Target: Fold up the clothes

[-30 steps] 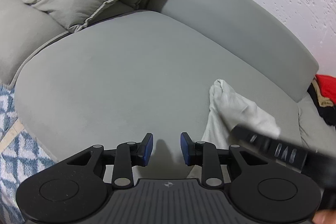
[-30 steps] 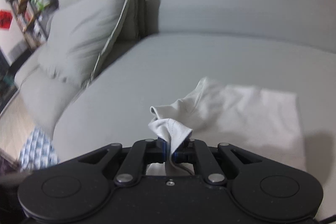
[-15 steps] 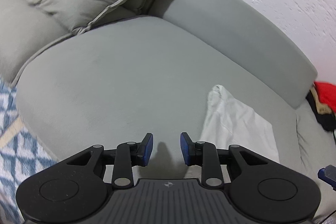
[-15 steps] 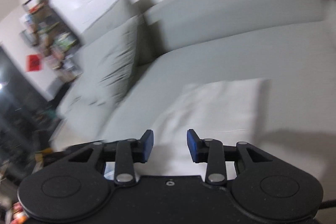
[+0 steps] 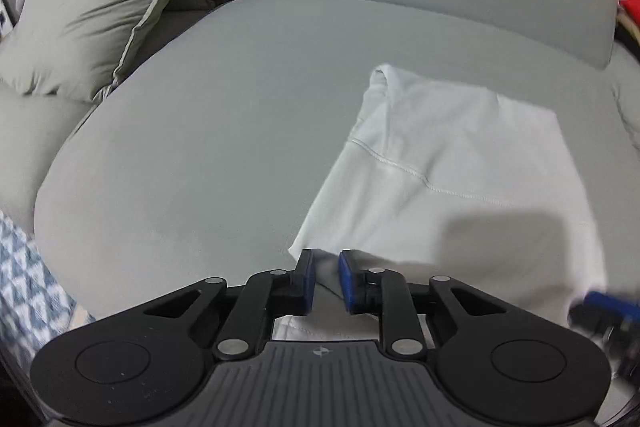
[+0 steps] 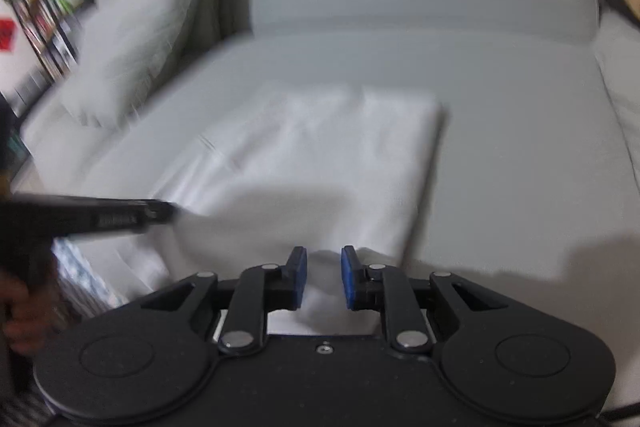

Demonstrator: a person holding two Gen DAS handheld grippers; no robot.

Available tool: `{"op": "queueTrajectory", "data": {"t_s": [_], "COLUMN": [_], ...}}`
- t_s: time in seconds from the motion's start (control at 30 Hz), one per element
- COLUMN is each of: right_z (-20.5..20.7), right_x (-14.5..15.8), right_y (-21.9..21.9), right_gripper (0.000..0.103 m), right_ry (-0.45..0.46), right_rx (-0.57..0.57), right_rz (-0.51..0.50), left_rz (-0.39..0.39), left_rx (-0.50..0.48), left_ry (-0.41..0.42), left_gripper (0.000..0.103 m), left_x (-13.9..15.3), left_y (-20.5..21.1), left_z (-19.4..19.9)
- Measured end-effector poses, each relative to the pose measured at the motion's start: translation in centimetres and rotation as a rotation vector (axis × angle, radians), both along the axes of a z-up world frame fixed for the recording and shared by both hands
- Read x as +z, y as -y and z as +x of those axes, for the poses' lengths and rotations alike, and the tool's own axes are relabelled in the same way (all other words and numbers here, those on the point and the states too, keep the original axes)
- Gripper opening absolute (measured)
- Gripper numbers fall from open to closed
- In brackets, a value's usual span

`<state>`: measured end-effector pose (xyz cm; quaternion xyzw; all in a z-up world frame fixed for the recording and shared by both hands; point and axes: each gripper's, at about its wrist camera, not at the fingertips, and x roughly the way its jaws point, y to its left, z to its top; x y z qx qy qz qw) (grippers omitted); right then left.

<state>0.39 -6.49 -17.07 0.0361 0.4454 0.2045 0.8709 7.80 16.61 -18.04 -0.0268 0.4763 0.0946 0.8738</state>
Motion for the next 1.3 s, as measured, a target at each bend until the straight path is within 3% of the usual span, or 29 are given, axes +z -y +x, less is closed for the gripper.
{"op": "queueTrajectory", "data": {"t_s": [0.07, 0.13, 0.17, 0.27, 0.43, 0.5, 0.57, 0.7, 0.83, 0.9, 1.07, 1.13, 1.23, 1.3], "right_z": [-2.1, -3.9, -4.3, -5.1, -2.1, 0.0, 2.2, 6.6, 11.0, 12.6, 14.7, 15.2, 15.6, 15.4], "right_x": [0.0, 0.5, 0.9, 2.0, 3.4, 3.4, 3.1, 1.8, -0.4, -1.8, -5.4, -6.4, -7.2, -7.4], "right_y": [0.5, 1.1, 1.8, 3.9, 6.5, 7.1, 7.4, 7.1, 4.8, 3.9, 3.0, 3.8, 6.0, 6.9], "right_gripper": [0.018, 0.020, 0.020, 0.021, 0.026, 0.025, 0.017, 0.017, 0.017, 0.017, 0.014, 0.002, 0.000, 0.000], "right_ry": [0.036, 0.069, 0.048, -0.008, 0.047, 0.066, 0.082, 0.058, 0.012, -0.015, -0.001, 0.018, 0.020, 0.032], "right_rx": [0.040, 0.083, 0.085, 0.088, -0.018, -0.096, -0.156, -0.217, -0.192, -0.174, -0.160, -0.229, -0.399, -0.480], "right_rz": [-0.048, -0.084, -0.073, -0.025, 0.144, 0.207, 0.259, 0.388, 0.427, 0.423, 0.372, 0.370, 0.405, 0.401], "left_rz": [0.005, 0.002, -0.026, -0.083, -0.102, -0.120, -0.108, -0.101, -0.226, -0.243, -0.165, -0.138, -0.109, -0.016], "left_rx": [0.008, 0.013, 0.007, -0.032, -0.143, -0.168, -0.186, -0.275, -0.378, -0.385, -0.227, -0.140, -0.033, 0.045], "left_ry": [-0.024, -0.040, -0.020, 0.074, 0.247, 0.273, 0.288, 0.281, 0.207, 0.187, 0.232, 0.230, 0.241, 0.250], "left_gripper": [0.030, 0.027, 0.021, 0.021, 0.022, 0.022, 0.021, 0.020, 0.017, 0.017, 0.017, 0.013, 0.012, 0.011], "left_x": [0.2, 0.5, 0.9, 2.2, 4.4, 4.8, 4.8, 3.8, 0.8, -1.1, -4.5, -5.1, -5.3, -5.1], "left_y": [-0.5, -1.1, -1.5, -2.1, -0.6, 0.3, 1.2, 3.4, 4.4, 4.7, 3.2, 2.2, 1.0, 0.7], "left_z": [-0.8, -1.7, -2.4, -4.3, -4.1, -2.4, -0.1, 4.9, 10.2, 12.2, 14.8, 15.7, 16.0, 15.7]}}
